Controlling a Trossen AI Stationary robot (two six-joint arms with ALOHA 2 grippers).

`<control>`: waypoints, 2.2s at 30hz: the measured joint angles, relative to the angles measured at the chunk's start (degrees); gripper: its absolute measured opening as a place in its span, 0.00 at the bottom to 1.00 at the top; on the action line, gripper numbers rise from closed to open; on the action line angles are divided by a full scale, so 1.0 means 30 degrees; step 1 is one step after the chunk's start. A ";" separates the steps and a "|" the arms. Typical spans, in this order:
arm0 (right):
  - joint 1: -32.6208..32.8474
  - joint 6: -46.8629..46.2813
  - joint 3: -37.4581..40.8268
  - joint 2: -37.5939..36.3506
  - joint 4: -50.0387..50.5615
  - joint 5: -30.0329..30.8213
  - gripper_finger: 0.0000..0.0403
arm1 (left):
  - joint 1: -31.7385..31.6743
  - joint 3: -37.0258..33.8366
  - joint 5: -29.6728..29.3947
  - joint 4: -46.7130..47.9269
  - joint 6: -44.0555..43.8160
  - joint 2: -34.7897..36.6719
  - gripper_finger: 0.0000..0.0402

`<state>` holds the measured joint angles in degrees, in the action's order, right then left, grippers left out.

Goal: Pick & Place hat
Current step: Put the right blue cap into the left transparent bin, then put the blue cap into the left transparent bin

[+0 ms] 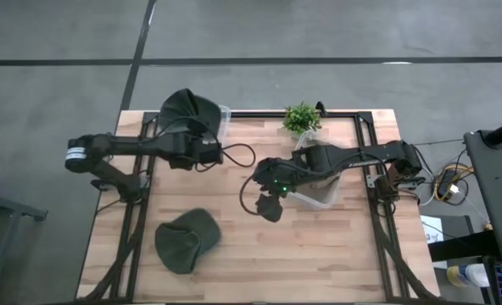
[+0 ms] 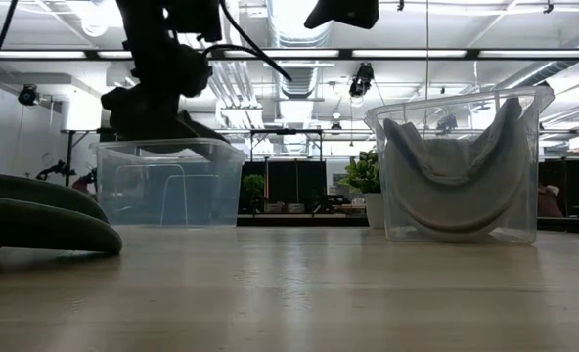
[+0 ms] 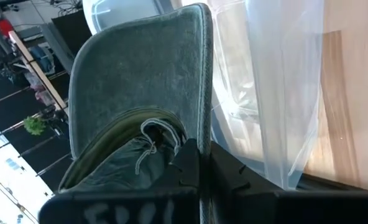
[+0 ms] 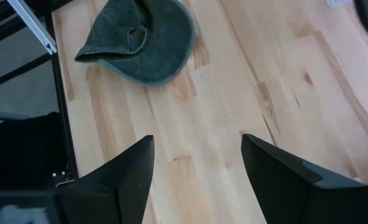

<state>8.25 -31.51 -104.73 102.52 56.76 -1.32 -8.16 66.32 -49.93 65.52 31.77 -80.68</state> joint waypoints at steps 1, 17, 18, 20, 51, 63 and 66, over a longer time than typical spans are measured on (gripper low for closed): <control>0.0000 0.0000 0.0000 0.0000 0.0013 0.0000 0.58 | -0.0006 0.0000 -0.0066 -0.0006 0.0000 -0.0073 0.02; 0.0000 0.0015 0.0022 0.0000 0.0004 -0.0015 0.57 | -0.0058 -0.0009 -0.2380 0.0010 -0.0326 -0.0686 0.27; 0.0000 0.0015 0.0022 0.0000 0.0006 -0.0015 0.57 | -0.0058 -0.0015 -0.2777 0.0014 -0.0649 -0.0661 0.27; 0.0046 0.0015 0.0022 0.0000 0.0006 -0.0009 0.57 | -0.0016 -0.0007 -0.3184 0.0336 -0.1276 -0.0548 0.28; 0.2155 0.0691 0.1495 0.0022 -0.1631 0.0029 0.57 | 0.8138 0.0189 1.1195 0.0022 -1.5005 0.2564 0.29; 0.3689 0.1027 0.1566 0.0022 -0.3360 0.1029 0.57 | 0.9340 -0.1376 1.1995 0.1335 -2.1870 0.2558 0.29; 0.3944 0.1034 0.1566 0.0022 -0.3367 0.1496 0.57 | 0.9340 -0.2441 1.2069 0.1286 -2.2704 0.2564 0.29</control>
<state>20.08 -28.40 -100.03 102.59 46.66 3.17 19.86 59.00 -13.72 69.37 -36.34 -72.99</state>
